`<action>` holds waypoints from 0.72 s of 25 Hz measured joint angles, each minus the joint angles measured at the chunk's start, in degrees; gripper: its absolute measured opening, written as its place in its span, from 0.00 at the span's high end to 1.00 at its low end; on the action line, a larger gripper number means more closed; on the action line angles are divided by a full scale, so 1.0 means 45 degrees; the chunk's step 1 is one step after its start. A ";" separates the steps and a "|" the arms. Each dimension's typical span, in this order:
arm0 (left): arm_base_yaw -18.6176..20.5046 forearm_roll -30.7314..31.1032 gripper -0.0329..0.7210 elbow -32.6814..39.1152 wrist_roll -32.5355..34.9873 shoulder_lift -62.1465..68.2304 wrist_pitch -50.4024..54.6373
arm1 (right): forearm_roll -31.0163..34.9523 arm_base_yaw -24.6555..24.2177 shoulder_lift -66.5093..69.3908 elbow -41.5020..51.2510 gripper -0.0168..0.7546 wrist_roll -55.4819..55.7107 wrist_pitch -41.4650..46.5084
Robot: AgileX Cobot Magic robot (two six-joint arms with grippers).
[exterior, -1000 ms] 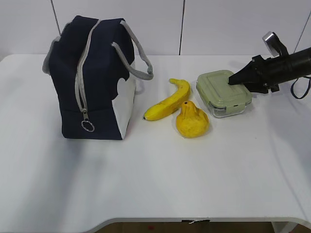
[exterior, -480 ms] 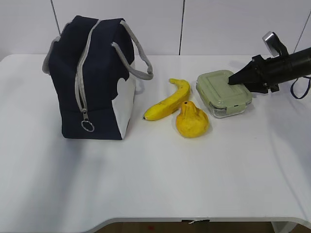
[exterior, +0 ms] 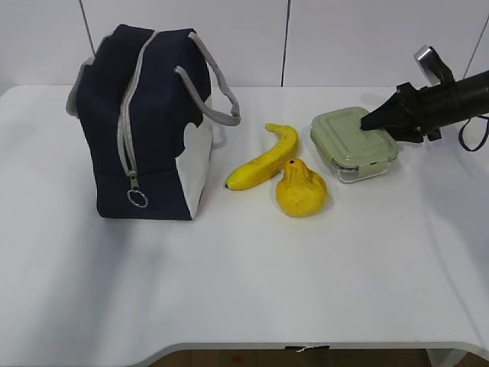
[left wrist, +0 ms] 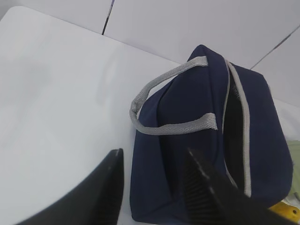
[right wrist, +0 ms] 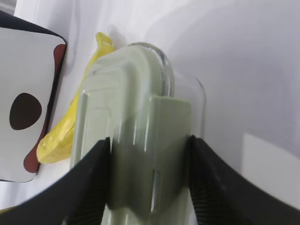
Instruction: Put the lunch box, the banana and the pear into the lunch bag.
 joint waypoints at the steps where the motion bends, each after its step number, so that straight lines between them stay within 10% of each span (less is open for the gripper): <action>1: 0.0000 0.0000 0.53 0.0000 0.0000 0.0000 0.0000 | -0.0091 0.0000 0.0000 -0.0125 0.47 0.0127 -0.0059; 18: 0.0000 -0.1218 0.52 0.0000 0.0933 0.0280 0.0000 | -0.0180 0.0000 -0.0645 -0.0468 0.47 0.2333 -0.0179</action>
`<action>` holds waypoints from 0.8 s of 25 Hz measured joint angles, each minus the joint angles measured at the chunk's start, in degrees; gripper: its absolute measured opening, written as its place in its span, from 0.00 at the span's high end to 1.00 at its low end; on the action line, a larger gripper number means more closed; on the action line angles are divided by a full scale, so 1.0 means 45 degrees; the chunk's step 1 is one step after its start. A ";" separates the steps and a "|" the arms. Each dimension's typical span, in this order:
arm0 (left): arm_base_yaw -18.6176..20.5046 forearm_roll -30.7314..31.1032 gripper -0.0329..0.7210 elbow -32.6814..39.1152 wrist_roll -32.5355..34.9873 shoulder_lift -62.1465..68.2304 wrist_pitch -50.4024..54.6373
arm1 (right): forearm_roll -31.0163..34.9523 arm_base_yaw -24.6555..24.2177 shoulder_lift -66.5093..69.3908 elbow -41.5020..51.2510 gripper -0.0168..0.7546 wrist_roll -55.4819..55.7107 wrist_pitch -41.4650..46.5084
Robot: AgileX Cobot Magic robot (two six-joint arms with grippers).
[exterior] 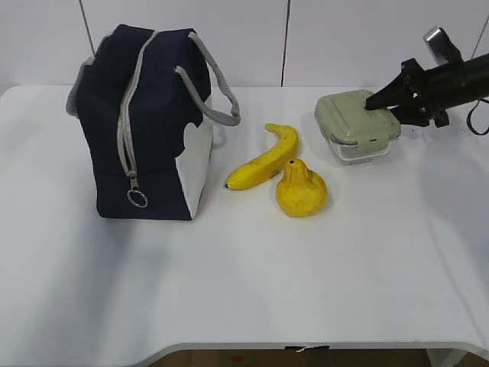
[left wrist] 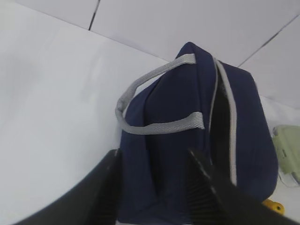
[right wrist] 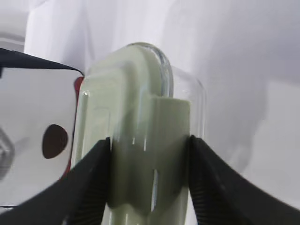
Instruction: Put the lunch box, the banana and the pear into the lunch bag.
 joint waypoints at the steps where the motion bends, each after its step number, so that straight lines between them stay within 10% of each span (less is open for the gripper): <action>1: 0.0000 -0.0565 0.51 0.0000 0.0512 0.0118 0.0000 | 0.0000 0.0000 -0.0159 -0.0029 0.47 0.0090 0.0000; 13: 0.0000 -0.8855 0.44 -0.0446 0.7737 0.2197 0.0048 | 0.0023 0.0000 -0.1970 -0.0028 0.48 0.1443 0.0177; 20: 0.0000 -0.9716 0.38 -0.2661 0.8389 0.4779 0.1547 | 0.0023 0.0021 -0.2700 -0.0028 0.48 0.1682 0.0285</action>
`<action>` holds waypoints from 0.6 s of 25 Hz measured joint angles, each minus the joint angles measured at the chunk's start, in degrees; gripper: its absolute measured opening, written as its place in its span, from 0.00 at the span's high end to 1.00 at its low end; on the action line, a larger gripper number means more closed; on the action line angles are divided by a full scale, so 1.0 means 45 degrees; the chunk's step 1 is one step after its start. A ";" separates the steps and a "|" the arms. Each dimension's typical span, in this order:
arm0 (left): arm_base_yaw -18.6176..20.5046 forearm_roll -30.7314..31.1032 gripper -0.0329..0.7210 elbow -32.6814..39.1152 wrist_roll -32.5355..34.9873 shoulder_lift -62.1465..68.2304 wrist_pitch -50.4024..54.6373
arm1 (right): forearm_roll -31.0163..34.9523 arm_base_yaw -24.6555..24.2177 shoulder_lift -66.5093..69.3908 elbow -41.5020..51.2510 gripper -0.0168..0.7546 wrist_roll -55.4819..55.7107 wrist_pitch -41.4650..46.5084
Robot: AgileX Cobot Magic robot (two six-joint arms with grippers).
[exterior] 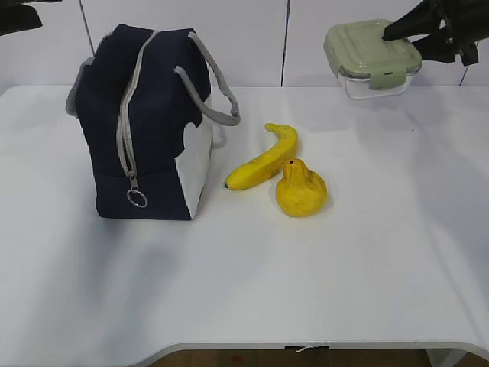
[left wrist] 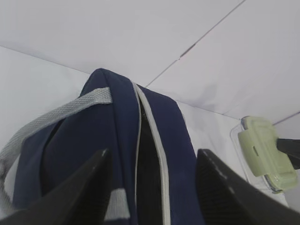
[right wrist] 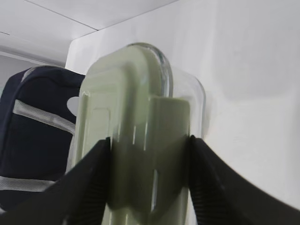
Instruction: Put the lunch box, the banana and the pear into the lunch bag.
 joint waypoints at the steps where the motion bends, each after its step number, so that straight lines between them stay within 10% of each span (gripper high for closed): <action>1: 0.0000 0.0000 0.38 -0.0303 0.0027 0.0291 0.0203 | 0.0000 0.0000 -0.0053 0.0000 0.48 0.0030 0.0021; 15: -0.0403 0.0960 0.38 -0.2250 0.0069 0.3031 0.1113 | -0.0023 0.0000 -0.0344 0.0000 0.48 0.0171 0.0050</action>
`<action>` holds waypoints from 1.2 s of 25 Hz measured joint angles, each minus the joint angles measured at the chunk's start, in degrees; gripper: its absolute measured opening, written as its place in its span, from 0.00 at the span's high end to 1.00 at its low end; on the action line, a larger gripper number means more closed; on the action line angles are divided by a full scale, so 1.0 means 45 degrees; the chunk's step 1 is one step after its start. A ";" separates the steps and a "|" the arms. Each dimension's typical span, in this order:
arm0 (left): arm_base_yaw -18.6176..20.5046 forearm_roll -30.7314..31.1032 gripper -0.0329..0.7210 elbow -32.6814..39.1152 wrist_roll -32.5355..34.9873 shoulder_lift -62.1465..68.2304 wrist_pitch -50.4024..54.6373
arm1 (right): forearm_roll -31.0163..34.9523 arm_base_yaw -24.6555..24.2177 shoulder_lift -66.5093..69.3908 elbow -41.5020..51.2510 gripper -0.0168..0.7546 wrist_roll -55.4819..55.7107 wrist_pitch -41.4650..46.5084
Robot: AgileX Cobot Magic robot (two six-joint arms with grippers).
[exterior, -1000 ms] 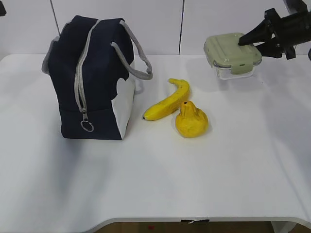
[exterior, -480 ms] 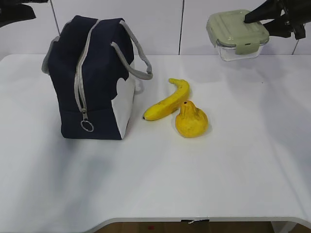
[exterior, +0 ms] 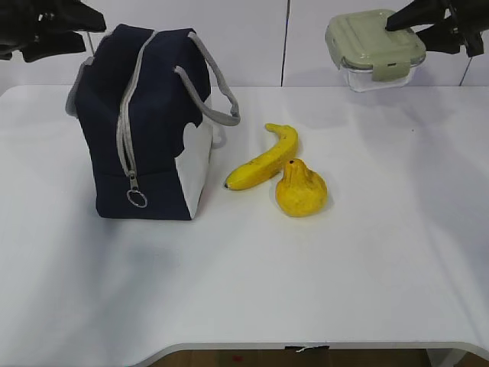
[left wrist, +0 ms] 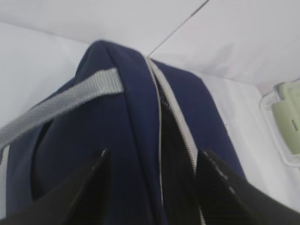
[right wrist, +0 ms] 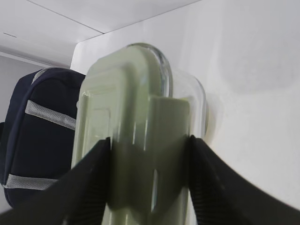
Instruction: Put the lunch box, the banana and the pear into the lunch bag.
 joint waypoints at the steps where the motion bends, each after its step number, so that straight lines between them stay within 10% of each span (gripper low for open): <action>1: -0.0092 0.0070 0.38 -0.0012 0.0000 0.0141 0.0000 | 0.0000 0.0000 0.0000 0.0000 0.48 0.0000 0.0000; 14: -0.0614 0.0613 0.45 -0.0012 0.0000 0.0893 -0.0937 | 0.0000 0.0000 0.0000 0.0000 0.48 0.0020 0.0000; 21: -0.0614 0.0281 0.90 -0.0012 0.0000 0.0954 -0.0653 | 0.0000 0.0000 0.0000 0.0000 0.48 0.0028 0.0000; 30: -0.0670 -0.0700 0.95 -0.0180 0.0458 0.1003 0.0046 | -0.0052 0.0000 -0.0517 0.0000 0.48 0.0625 0.0048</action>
